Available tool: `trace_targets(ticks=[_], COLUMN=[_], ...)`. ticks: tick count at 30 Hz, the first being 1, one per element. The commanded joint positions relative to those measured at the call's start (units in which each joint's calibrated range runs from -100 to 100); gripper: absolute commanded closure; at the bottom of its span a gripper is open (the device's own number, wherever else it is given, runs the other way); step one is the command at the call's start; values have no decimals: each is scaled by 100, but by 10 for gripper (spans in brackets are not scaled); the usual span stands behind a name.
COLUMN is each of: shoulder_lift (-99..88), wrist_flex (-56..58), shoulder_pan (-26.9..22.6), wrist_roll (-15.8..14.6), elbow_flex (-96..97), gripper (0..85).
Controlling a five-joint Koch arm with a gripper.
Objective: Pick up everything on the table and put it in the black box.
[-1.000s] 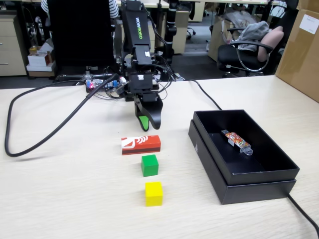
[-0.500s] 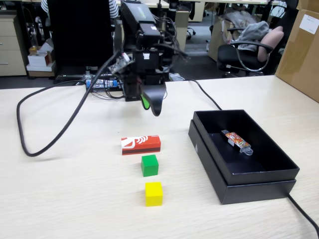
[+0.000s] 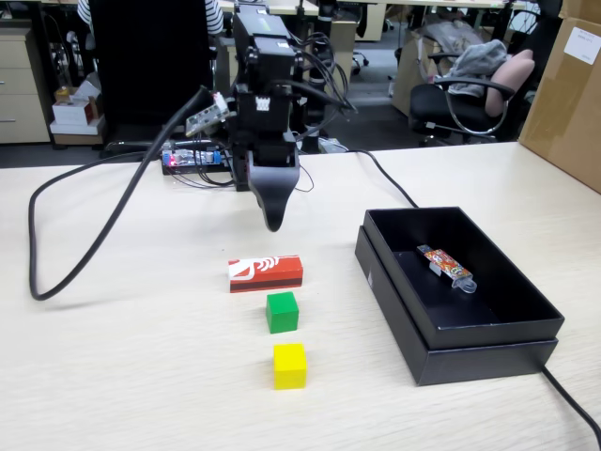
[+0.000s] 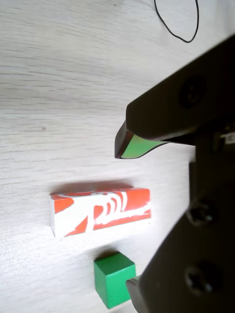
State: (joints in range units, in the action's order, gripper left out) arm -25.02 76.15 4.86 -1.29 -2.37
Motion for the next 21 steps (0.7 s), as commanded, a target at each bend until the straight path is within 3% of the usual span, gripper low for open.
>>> trace_targets(ticks=[1,21], shoulder_lift=[419,2060], wrist_flex=[26,-216], shoulder_pan=[59,-93], wrist_roll=[63,54], elbow_flex=[-597,-651], gripper=[395,395])
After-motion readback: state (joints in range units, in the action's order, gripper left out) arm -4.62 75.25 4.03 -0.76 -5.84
